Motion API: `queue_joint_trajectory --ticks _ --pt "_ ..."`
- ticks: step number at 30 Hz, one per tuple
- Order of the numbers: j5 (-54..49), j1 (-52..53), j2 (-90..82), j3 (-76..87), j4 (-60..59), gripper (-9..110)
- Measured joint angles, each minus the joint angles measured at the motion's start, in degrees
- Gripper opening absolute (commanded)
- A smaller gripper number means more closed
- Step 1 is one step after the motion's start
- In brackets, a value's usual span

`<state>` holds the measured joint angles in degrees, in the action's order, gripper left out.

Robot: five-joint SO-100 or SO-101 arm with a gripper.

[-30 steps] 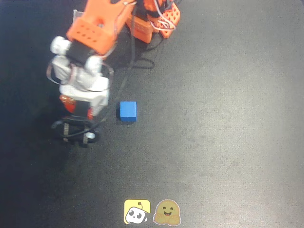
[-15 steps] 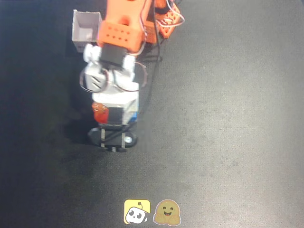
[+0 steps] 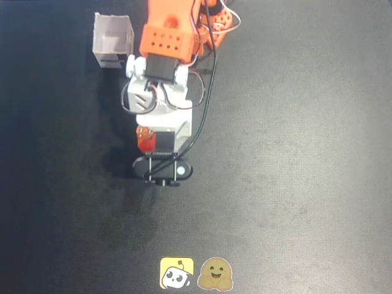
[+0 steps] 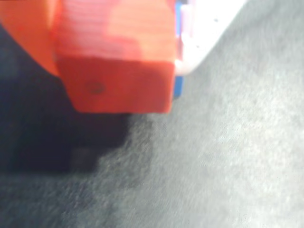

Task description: Put the red cube on top of the blue cube.

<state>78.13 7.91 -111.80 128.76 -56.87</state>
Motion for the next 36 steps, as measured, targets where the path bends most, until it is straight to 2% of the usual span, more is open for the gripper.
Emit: queue_joint_trajectory --ticks 14,27,36 --pt "0.4 -0.5 -9.1 10.0 0.0 7" --pt "0.6 -0.5 -5.2 10.9 5.1 7" --pt "1.1 -0.6 -4.4 12.1 7.7 16"
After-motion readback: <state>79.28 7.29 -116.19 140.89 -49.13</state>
